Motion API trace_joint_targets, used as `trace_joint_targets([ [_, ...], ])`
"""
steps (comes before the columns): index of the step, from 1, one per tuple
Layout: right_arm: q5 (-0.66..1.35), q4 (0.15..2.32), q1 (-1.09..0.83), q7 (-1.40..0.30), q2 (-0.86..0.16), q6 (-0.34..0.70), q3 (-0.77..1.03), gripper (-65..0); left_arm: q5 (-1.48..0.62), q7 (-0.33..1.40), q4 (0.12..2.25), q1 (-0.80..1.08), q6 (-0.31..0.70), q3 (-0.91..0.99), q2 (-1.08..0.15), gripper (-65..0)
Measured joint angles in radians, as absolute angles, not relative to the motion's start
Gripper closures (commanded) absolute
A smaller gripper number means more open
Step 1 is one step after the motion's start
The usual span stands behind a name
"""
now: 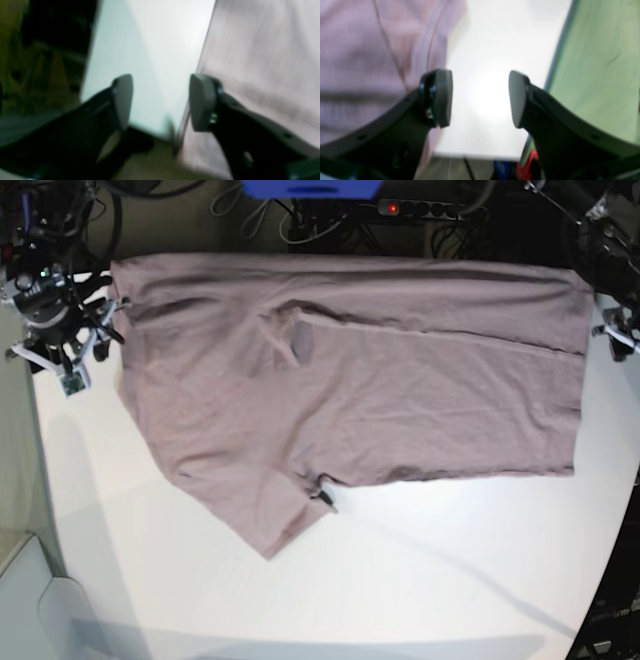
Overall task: Layout the t-shirt on the table in an organized manner, then fold the t-shirt properly
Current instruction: 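Move both grippers to the hem corners and grasp them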
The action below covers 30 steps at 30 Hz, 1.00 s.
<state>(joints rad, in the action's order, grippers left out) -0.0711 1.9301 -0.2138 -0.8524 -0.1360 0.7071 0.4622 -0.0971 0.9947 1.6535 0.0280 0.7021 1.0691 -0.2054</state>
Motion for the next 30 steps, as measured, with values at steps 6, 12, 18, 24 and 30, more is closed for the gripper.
trace_joint_targets([
  [6,-0.068,1.777,0.036,-0.915,-0.162,0.703,0.355,-35.6,-0.086,0.992,1.541,-0.121,0.703,1.069,-0.205,-47.0],
  [12,-0.071,1.539,0.233,-0.929,-0.169,0.702,0.262,-35.6,0.072,0.974,1.316,-0.287,0.696,1.022,-0.234,-47.7],
  [18,-0.072,1.256,0.426,-0.917,-0.170,0.702,0.205,-35.6,0.161,0.821,1.183,-0.357,0.700,0.954,-0.231,-47.6],
  [24,-0.073,0.959,0.577,-0.776,-0.160,0.702,0.182,-35.6,0.234,0.773,1.095,-0.412,0.702,0.920,-0.228,-47.6],
  [30,-0.077,0.743,0.622,-0.598,-0.170,0.702,0.184,-35.6,0.250,0.750,1.060,-0.411,0.700,0.921,-0.247,-47.6],
])
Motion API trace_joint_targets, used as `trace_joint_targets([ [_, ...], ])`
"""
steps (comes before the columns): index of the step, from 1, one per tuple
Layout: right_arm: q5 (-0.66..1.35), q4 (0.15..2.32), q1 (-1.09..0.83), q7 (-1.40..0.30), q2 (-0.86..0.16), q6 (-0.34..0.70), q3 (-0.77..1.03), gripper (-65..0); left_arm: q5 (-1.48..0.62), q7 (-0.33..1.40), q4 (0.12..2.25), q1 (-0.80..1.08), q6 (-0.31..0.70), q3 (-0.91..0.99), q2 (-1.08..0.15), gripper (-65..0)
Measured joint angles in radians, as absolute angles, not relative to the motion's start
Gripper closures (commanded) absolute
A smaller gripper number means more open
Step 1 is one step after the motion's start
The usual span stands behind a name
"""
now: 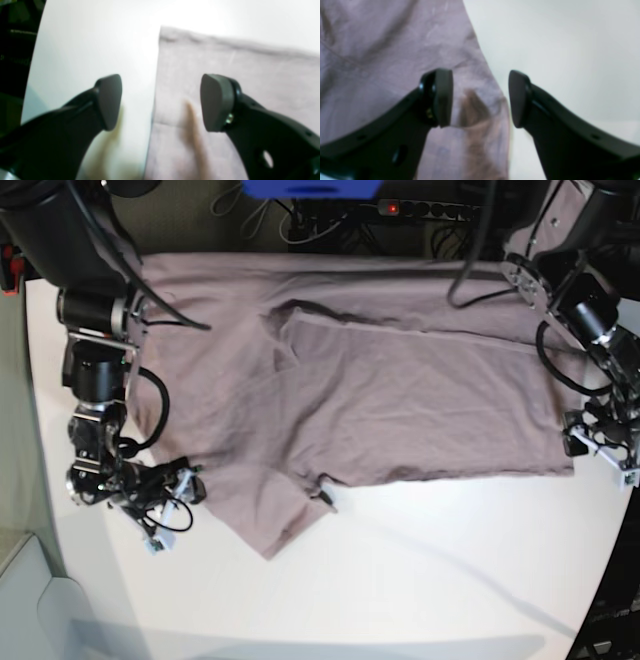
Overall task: Layout the t-shirt on the table in an organized manner, then fold the t-shirt properly
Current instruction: 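Move both grippers to the hem corners and grasp them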
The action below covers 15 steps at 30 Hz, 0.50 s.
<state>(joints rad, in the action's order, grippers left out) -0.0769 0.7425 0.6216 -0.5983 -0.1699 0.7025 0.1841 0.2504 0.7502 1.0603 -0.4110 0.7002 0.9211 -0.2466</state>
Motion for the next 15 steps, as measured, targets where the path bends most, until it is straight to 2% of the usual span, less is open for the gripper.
trace_joint_targets([
  [11,-0.071,0.570,0.631,-0.392,-0.214,0.702,0.185,-34.0,0.244,0.649,0.930,-0.414,0.700,0.920,-0.277,-47.6],
  [13,-0.068,0.548,0.633,-0.366,-0.214,0.701,0.185,-29.0,0.242,0.622,0.904,-0.414,0.700,0.920,-0.274,-47.6],
  [15,-0.052,0.517,0.637,-0.350,-0.214,0.701,0.188,-21.0,0.243,0.606,0.882,-0.416,0.700,0.920,-0.274,-47.6],
])
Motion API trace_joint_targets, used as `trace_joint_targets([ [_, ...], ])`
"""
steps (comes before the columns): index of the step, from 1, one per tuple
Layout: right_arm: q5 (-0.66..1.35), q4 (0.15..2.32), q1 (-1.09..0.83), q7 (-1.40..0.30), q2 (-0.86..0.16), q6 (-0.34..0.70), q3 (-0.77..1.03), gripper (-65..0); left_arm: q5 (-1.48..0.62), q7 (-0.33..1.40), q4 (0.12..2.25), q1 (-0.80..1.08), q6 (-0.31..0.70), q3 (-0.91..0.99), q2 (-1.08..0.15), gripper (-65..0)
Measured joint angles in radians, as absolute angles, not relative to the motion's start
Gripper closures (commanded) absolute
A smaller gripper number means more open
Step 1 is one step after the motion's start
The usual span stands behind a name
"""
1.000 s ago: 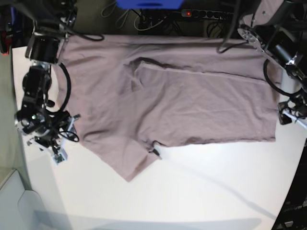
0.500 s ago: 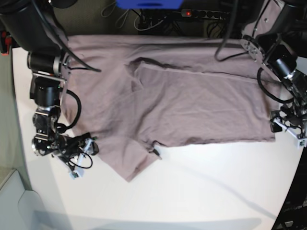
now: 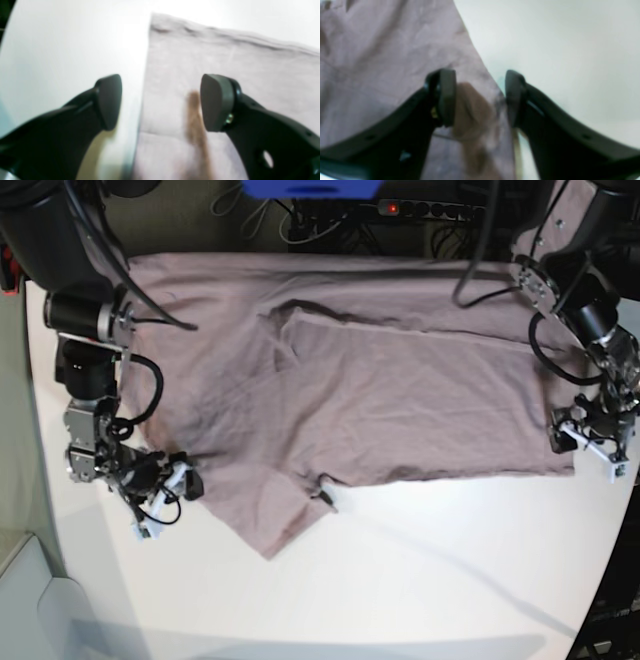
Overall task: Layout the t-shirt on the table in an organized manner, then fold the t-shirt properly
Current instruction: 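Move both grippers to the hem corners and grasp them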
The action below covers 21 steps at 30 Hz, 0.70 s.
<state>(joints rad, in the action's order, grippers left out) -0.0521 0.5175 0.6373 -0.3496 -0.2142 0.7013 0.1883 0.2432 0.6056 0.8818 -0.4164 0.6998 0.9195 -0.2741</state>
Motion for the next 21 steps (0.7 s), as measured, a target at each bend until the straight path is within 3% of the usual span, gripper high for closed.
trace_joint_targets([
  [4,-0.050,0.494,0.639,-0.327,-0.213,0.701,0.189,-0.8,0.253,0.586,0.821,-0.450,0.700,0.920,-0.281,-47.6],
  [21,-0.037,0.500,0.620,-0.307,-0.210,0.702,0.189,-0.2,0.229,0.261,0.466,-0.522,0.695,0.894,-0.366,-47.7],
])
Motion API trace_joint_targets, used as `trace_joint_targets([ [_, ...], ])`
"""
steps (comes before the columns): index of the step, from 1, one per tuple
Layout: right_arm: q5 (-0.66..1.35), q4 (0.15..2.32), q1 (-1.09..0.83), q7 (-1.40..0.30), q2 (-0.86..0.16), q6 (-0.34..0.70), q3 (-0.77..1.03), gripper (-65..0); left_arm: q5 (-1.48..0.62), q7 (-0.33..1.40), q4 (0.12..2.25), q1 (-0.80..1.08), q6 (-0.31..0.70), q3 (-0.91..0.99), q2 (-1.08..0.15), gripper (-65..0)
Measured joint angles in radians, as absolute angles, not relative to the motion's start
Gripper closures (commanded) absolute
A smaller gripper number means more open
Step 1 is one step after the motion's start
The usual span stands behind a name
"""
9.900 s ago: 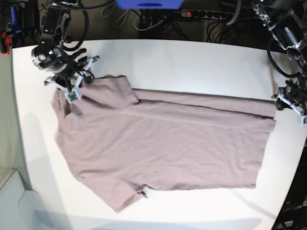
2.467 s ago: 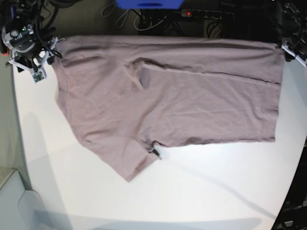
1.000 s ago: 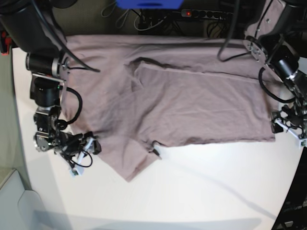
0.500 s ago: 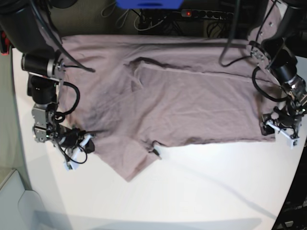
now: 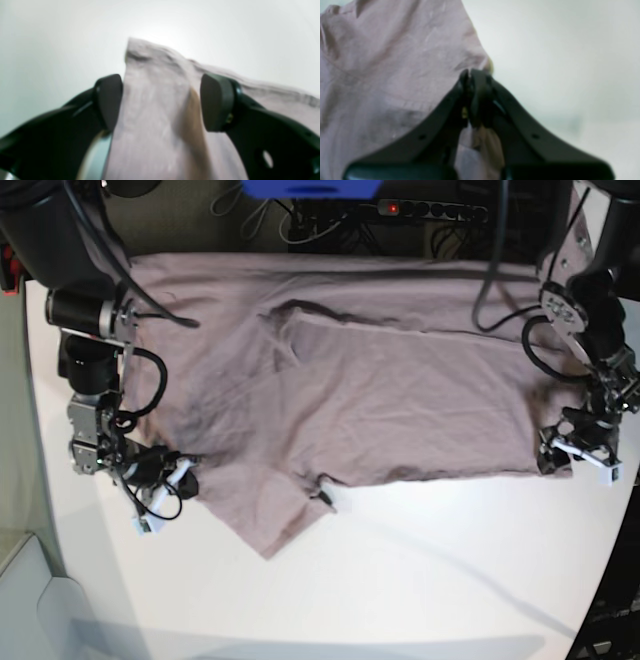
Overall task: Layout the t-shirt on the table in an organized manner, then fold the t-shirt properly
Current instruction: 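Move both grippers to the hem corners and grasp them, then lift the hem with both grippers and fold it over toward the collar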
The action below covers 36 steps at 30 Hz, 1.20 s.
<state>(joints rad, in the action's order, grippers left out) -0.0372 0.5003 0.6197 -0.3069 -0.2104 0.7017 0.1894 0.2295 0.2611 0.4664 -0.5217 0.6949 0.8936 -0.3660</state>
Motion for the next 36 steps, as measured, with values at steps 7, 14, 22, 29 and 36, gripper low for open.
trace_joint_targets([
  [7,-0.033,0.500,0.620,-0.309,-0.210,0.702,0.189,-0.2,0.214,0.227,0.422,-0.533,0.621,0.714,-0.389,-47.1],
  [14,-0.034,0.500,0.620,-0.310,-0.211,0.702,0.190,-0.2,0.217,0.227,0.420,-0.537,0.617,0.670,-0.391,-22.4],
  [22,-0.033,0.500,0.620,-0.310,-0.211,0.702,0.191,-0.2,0.213,0.232,0.426,-0.532,0.617,0.670,-0.390,0.0],
  [29,-0.056,0.497,0.651,-0.350,-0.210,0.702,0.193,0.0,0.217,0.255,0.424,-0.544,0.628,0.670,-0.402,-0.2],
  [36,-0.075,0.491,0.690,-0.373,-0.211,0.702,0.191,0.0,0.247,0.288,0.415,-0.599,0.624,0.665,-0.400,-0.2],
])
